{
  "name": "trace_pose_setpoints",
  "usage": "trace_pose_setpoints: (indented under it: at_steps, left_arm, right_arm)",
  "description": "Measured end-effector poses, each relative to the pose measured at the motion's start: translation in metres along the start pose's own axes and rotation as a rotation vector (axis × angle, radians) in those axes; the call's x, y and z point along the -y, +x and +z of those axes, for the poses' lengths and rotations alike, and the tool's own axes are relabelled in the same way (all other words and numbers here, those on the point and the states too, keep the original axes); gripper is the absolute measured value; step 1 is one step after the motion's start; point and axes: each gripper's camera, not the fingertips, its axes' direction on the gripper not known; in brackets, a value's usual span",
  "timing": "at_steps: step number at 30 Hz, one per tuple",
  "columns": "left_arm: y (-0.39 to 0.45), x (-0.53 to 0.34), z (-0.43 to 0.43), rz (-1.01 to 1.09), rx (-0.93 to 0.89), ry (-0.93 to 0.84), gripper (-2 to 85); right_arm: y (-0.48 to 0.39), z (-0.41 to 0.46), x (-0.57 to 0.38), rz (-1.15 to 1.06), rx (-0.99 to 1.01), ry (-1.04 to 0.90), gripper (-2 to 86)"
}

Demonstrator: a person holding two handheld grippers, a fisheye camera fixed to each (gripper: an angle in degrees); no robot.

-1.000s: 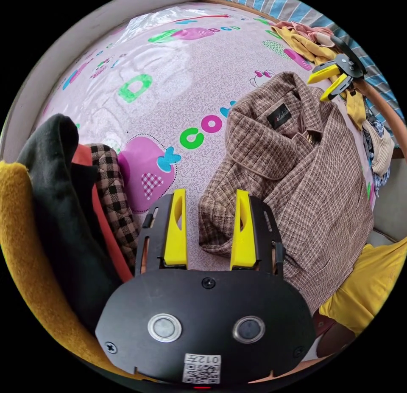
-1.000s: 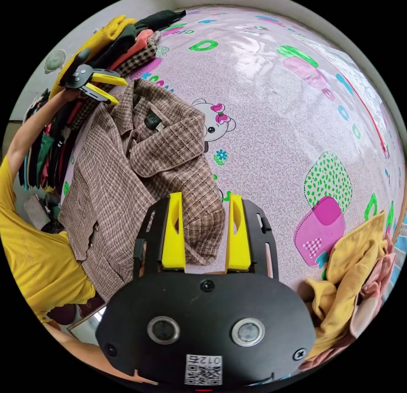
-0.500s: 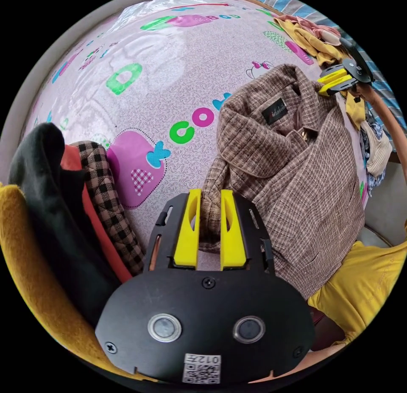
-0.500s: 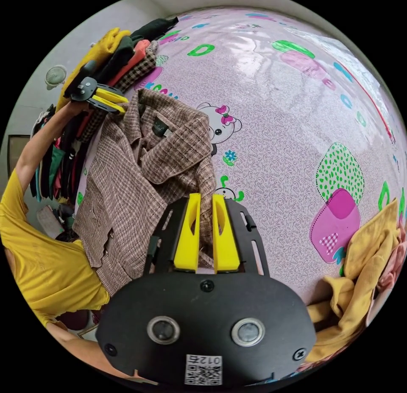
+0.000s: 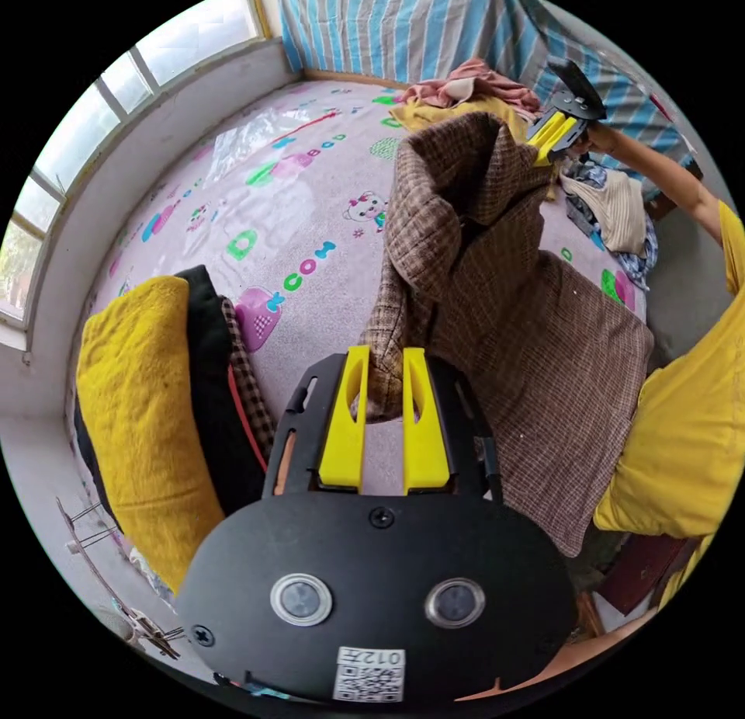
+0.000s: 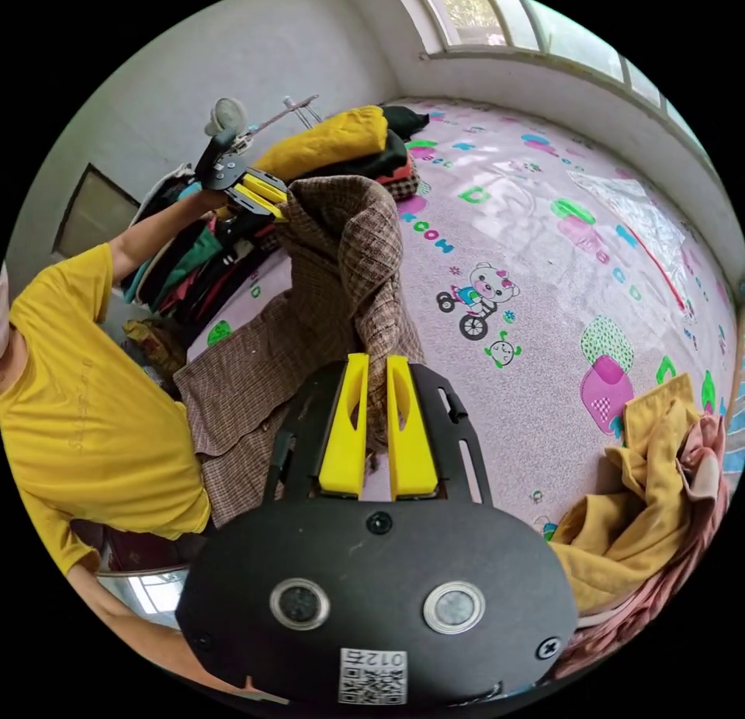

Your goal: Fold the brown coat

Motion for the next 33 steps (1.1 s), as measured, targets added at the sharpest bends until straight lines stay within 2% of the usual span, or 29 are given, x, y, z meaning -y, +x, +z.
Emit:
trace_pose_setpoints:
  at_steps: [7,9,11,14,16,19,21,23,24,26,28,30,33]
  left_arm:
    - [0.168,-0.117,-0.012,0.087,0.148,0.019,4.0]
    - [0.214,-0.145,0.010,0.081,0.184,0.001,4.5]
    - [0.271,-0.175,0.059,0.114,0.229,-0.099,4.9]
    - [0.313,-0.198,0.105,0.067,0.171,-0.249,4.4]
    - [0.323,-0.209,0.101,0.011,0.150,-0.232,3.8]
    - [0.322,-0.224,0.078,-0.021,0.057,-0.225,2.5]
    - [0.305,-0.231,0.059,-0.127,0.078,-0.174,1.7]
    - [0.265,-0.239,0.040,-0.357,0.089,-0.065,1.0]
    - [0.254,-0.240,0.038,-0.407,0.069,-0.036,0.9]
    - [0.217,-0.239,0.045,-0.556,-0.041,0.031,0.8]
    - [0.204,-0.228,0.056,-0.585,-0.056,0.040,0.8]
    - [0.205,-0.211,0.068,-0.544,-0.046,0.028,0.8]
    - [0.221,-0.186,0.116,-0.445,-0.005,-0.197,0.6]
  right_arm:
    - [-0.158,-0.005,-0.114,-0.100,-0.054,0.014,4.0]
    - [-0.192,0.022,-0.144,-0.122,-0.102,-0.039,5.2]
    - [-0.223,0.074,-0.175,-0.116,-0.176,-0.153,6.8]
    - [-0.242,0.128,-0.197,-0.064,-0.134,-0.325,7.6]
    - [-0.251,0.135,-0.208,-0.043,-0.181,-0.369,8.1]
    - [-0.246,0.100,-0.217,0.058,-0.121,-0.325,8.0]
    - [-0.230,0.071,-0.223,0.178,-0.106,-0.245,8.3]
    - [-0.194,0.033,-0.238,0.417,-0.099,-0.043,9.5]
    - [-0.182,0.025,-0.244,0.490,-0.072,0.017,10.2]
    - [-0.132,0.014,-0.274,0.777,0.126,0.244,12.3]
    - [-0.106,0.023,-0.293,0.918,0.232,0.338,12.8]
    - [-0.095,0.036,-0.300,0.979,0.240,0.345,12.4]
    - [-0.085,0.071,-0.297,1.003,0.202,0.169,6.7]
